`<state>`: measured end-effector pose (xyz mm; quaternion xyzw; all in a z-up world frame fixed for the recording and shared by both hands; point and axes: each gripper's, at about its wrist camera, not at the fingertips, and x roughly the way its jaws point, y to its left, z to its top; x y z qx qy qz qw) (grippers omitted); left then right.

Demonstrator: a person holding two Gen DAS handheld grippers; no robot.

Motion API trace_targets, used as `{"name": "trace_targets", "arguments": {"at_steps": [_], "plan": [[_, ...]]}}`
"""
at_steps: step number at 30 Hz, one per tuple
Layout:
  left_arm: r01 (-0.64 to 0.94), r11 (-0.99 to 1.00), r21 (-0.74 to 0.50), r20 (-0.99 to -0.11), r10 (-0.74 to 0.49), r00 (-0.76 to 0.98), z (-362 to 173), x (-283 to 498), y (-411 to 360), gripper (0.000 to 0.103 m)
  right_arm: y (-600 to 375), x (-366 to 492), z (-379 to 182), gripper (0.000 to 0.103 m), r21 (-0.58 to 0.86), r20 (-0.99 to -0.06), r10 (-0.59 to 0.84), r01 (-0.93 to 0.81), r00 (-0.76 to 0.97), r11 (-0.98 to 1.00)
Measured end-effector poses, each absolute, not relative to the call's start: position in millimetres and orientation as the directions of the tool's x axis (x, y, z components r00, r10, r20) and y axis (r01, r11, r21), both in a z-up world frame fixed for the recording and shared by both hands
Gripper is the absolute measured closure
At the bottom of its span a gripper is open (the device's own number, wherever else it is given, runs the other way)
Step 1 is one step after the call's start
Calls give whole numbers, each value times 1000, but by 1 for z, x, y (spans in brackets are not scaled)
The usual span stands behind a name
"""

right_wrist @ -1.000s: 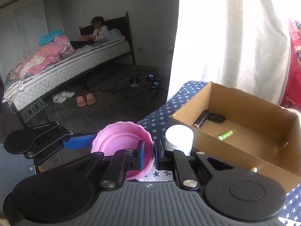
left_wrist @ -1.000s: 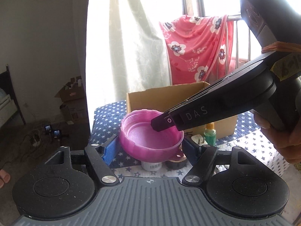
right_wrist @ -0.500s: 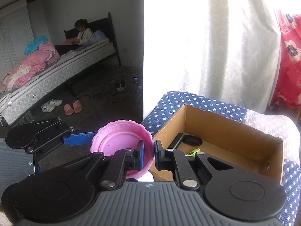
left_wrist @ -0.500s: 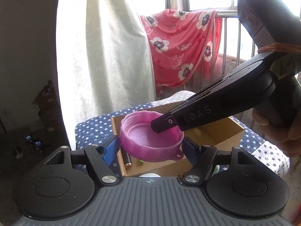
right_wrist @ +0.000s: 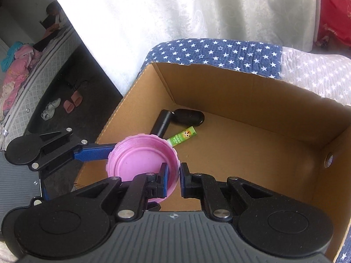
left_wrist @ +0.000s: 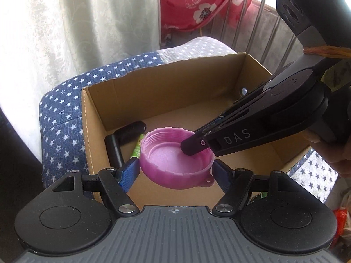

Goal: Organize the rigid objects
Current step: 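Carry the pink lid into the box and open the right gripper, then withdraw the right gripper from the box toward the remaining items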

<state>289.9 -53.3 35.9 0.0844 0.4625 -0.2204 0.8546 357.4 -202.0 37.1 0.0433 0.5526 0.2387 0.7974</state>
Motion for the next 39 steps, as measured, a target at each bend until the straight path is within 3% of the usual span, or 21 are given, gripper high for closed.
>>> {"name": "trace_targets", "arguments": {"at_steps": [6, 15, 29, 33, 39], "plan": [[451, 892, 9, -853, -228, 469, 25, 299, -58, 27, -198, 376, 8, 92, 356, -885, 426, -318, 187, 879], [439, 898, 13, -839, -229, 493, 34, 297, -50, 24, -195, 383, -7, 91, 400, -881, 453, -297, 137, 867], [396, 917, -40, -722, -301, 623, 84, 245, -22, 23, -241, 319, 74, 90, 469, -760, 556, -308, 337, 828], [415, 909, -43, -663, -337, 669, 99, 210, -15, 22, -254, 291, 99, 89, 424, -740, 541, -347, 400, 837], [383, 921, -65, -591, -345, 729, 90, 152, 3, 21, -244, 300, 91, 89, 272, -819, 406, -348, 406, 897]]}}
